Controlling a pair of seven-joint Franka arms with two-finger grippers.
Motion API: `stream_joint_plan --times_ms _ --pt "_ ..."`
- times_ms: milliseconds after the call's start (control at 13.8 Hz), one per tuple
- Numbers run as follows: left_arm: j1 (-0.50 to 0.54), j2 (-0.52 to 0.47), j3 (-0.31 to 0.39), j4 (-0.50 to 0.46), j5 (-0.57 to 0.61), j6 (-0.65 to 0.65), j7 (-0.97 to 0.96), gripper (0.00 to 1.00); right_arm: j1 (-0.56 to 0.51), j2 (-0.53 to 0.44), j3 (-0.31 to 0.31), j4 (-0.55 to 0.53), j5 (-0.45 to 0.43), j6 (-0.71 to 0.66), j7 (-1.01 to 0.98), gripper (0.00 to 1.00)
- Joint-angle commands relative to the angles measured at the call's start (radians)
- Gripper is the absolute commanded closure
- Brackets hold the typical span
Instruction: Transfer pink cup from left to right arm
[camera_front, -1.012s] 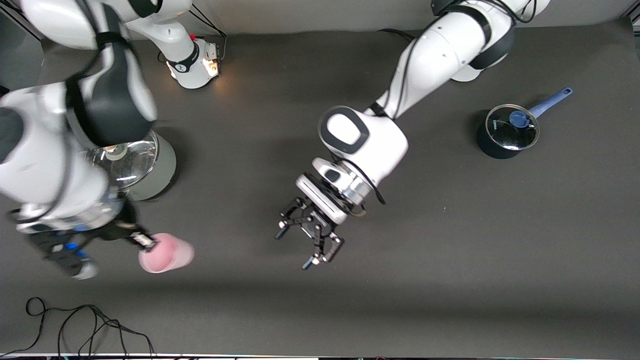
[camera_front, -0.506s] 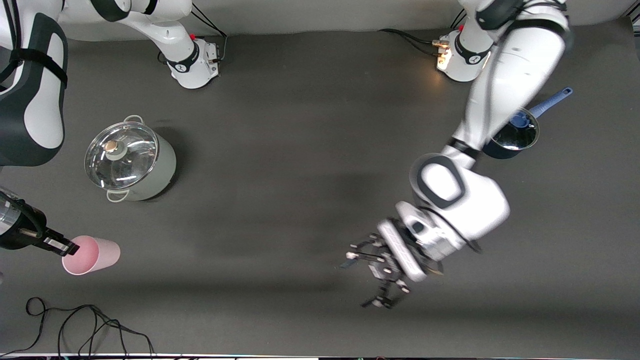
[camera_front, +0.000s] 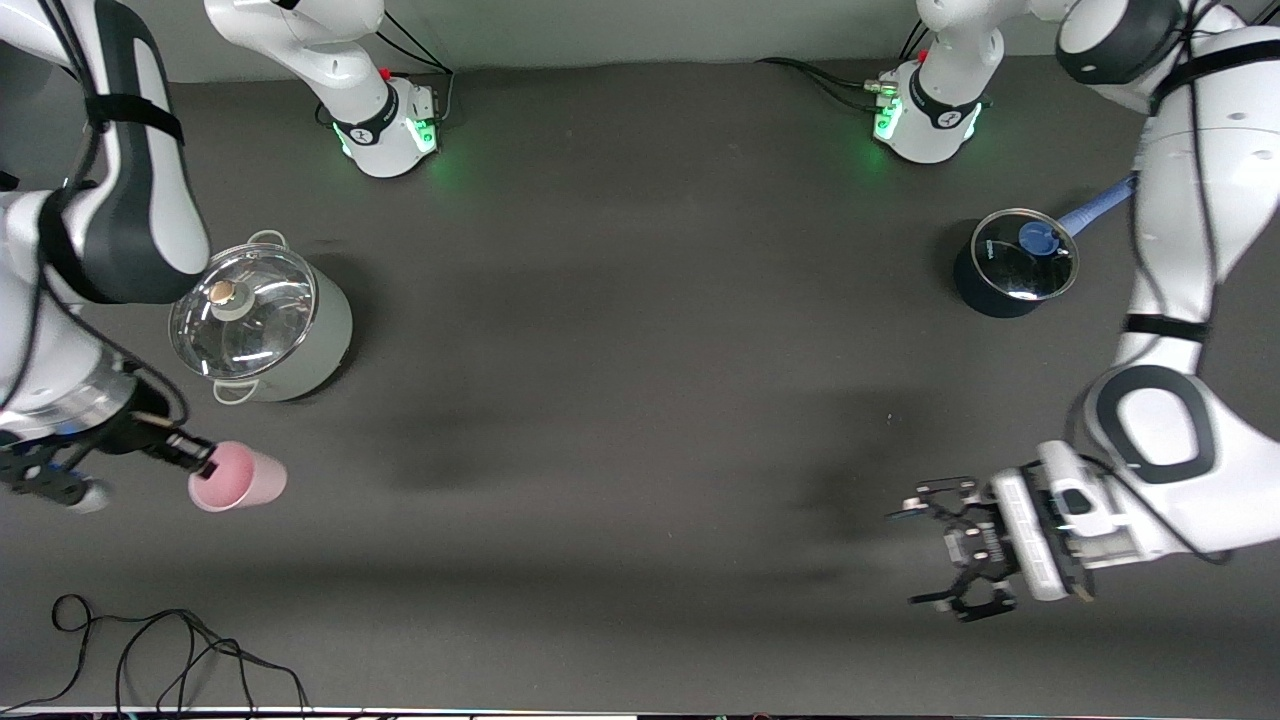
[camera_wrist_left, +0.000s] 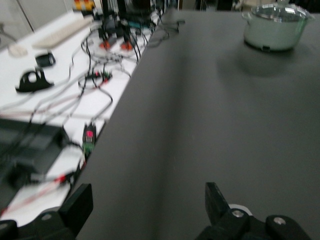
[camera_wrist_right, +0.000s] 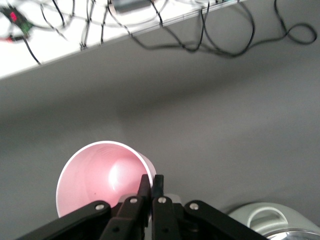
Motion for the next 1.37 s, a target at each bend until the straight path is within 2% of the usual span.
stream_joint_plan --times_ms 0,72,361,506,651,795,940,1084,1301 --pt "0.047 -0.043 0.013 -0.014 0.244 -0.105 -0.166 0.0 -0.007 0.026 -0.004 -0.041 0.018 0.046 -0.066 1.0" --pt "0.06 -0.045 0.012 0.0 0.331 -0.14 -0.209 0.0 -0.009 0.062 -0.004 -0.034 0.018 0.066 -0.067 1.0" --pt "0.088 -0.085 0.018 0.032 0.556 -0.226 -0.364 0.0 -0.01 0.193 -0.004 -0.009 0.016 0.15 -0.109 1.0" --pt "0.099 -0.148 0.013 0.032 0.681 -0.297 -0.461 0.0 -0.012 0.253 -0.004 -0.011 0.018 0.227 -0.144 1.0" --pt "0.1 -0.223 0.015 0.031 0.73 -0.364 -0.568 0.0 -0.01 0.302 -0.004 -0.012 0.018 0.297 -0.15 1.0" --pt "0.1 -0.301 0.026 0.034 0.828 -0.397 -0.642 0.0 -0.01 0.32 -0.004 -0.02 0.018 0.332 -0.15 1.0" --pt "0.1 -0.365 0.03 0.034 0.845 -0.456 -0.717 0.0 -0.012 0.322 -0.004 -0.02 0.018 0.332 -0.152 1.0" --pt "0.099 -0.424 0.038 0.032 0.882 -0.531 -0.875 0.0 -0.012 0.337 -0.004 -0.018 0.016 0.35 -0.153 1.0" --pt "0.093 -0.462 0.036 0.034 0.881 -0.582 -1.091 0.0 -0.012 0.369 -0.004 -0.02 0.016 0.399 -0.153 1.0"
